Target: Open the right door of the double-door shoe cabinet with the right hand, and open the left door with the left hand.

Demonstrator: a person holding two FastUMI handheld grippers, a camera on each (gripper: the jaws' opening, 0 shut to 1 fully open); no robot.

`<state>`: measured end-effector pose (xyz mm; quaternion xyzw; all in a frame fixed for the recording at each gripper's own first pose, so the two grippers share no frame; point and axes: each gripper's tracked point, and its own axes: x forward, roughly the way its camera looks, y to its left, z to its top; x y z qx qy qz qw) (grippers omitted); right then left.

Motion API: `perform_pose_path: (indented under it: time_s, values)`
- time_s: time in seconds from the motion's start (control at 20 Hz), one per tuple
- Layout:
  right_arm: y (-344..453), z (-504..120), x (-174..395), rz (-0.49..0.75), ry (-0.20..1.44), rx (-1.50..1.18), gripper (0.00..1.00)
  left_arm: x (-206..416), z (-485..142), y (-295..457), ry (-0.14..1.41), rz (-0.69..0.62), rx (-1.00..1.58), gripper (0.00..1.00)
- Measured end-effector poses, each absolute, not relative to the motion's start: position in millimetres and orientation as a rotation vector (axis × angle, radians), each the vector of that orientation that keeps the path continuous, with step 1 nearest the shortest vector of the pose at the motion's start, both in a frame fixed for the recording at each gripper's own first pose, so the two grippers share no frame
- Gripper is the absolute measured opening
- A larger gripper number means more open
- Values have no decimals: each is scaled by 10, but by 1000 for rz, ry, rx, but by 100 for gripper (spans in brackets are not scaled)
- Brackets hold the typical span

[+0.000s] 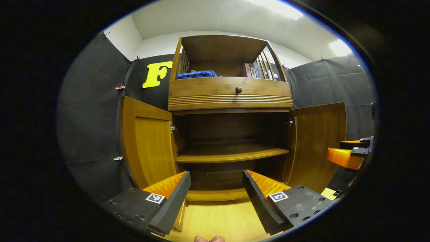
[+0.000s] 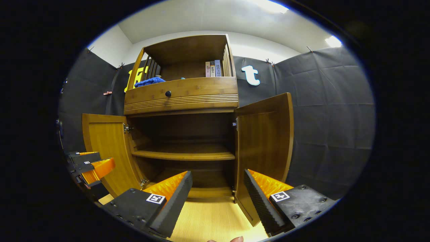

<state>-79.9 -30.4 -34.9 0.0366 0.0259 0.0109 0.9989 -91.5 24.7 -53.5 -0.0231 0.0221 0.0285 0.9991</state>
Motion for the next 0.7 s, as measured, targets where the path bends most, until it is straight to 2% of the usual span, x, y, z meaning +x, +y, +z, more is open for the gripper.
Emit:
perform_pose_path:
  time_s: [0.15, 0.2, 0.25, 0.45, 0.5, 0.7]
  values:
    - [-360, -334, -773, 43, 36, 57, 98, -865, -448, 64, 35, 65, -37, 96]
    - [-369, -326, -763, 52, 33, 57, 98, -857, -415, 28, 32, 73, -39, 100]
    - [-379, -339, -750, 60, 36, 60, 100, -847, -389, -7, 25, 82, -40, 96]
    - [-475, -329, -699, 57, 44, 96, 98, -836, -383, -89, 13, 109, -30, 96]
    - [-511, -327, -685, 52, 41, 101, 98, -842, -399, -97, 14, 114, -30, 100]
    - [-594, -286, -608, 41, 30, 112, 98, -854, -364, -143, 1, 111, -22, 97]
